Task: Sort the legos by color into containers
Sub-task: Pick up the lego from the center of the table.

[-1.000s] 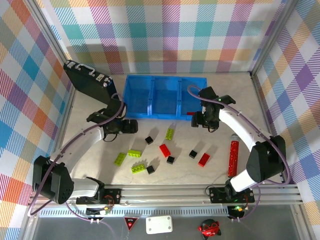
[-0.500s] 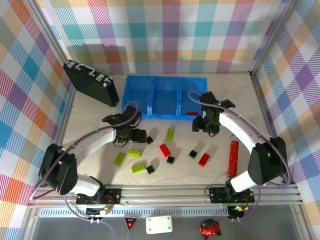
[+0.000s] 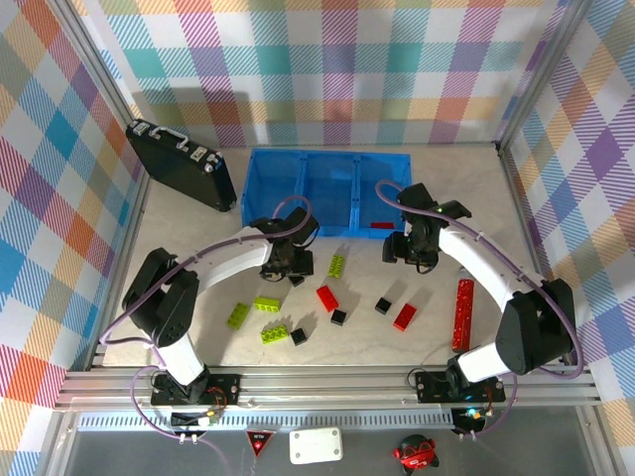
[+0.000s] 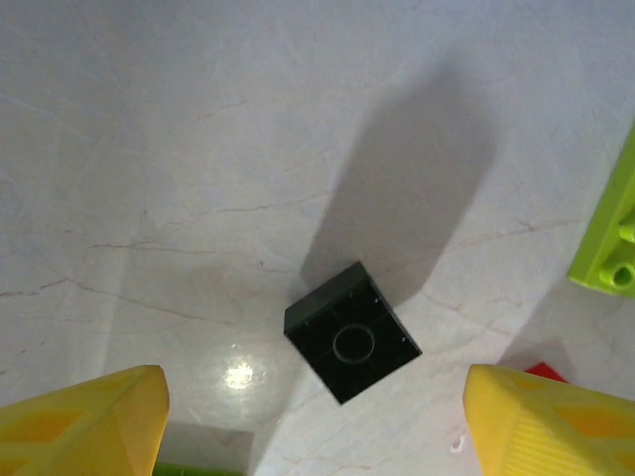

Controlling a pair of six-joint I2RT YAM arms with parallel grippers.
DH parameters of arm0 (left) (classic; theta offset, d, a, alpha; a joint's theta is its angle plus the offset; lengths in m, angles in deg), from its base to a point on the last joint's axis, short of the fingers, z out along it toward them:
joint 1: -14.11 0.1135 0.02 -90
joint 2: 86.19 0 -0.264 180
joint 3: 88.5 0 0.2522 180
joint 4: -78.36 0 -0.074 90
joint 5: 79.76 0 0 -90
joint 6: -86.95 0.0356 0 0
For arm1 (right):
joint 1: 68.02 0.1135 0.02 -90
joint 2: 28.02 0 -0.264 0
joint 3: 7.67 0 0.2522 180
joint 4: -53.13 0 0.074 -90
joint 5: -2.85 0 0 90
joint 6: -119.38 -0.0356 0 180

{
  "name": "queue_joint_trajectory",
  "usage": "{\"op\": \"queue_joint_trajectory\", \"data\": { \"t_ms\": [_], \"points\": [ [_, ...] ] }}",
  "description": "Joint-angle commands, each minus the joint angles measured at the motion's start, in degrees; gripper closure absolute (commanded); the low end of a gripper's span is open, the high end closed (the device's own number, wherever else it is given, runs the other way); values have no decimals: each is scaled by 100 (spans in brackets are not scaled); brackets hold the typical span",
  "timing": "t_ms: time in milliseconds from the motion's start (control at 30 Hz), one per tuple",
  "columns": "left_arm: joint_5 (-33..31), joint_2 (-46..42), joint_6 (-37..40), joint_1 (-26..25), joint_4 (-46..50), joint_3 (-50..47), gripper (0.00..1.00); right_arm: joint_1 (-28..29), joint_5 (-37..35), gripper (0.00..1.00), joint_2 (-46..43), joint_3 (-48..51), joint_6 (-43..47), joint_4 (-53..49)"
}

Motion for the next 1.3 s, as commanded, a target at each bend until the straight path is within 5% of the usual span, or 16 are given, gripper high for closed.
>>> {"op": "queue_joint_trajectory", "data": {
  "t_ms": [0,800,1267],
  "points": [
    [-235,243,-713,-98,147,169,24,5,-74,33,-146,27,-35,-116],
    [188,741,-970,-113,-217,20,60,9,-172,33,-258,143,-26,-157],
    [11,617,-544,-111,159,243,63,9,-157,33,-249,58,-64,-201]
  ]
}}
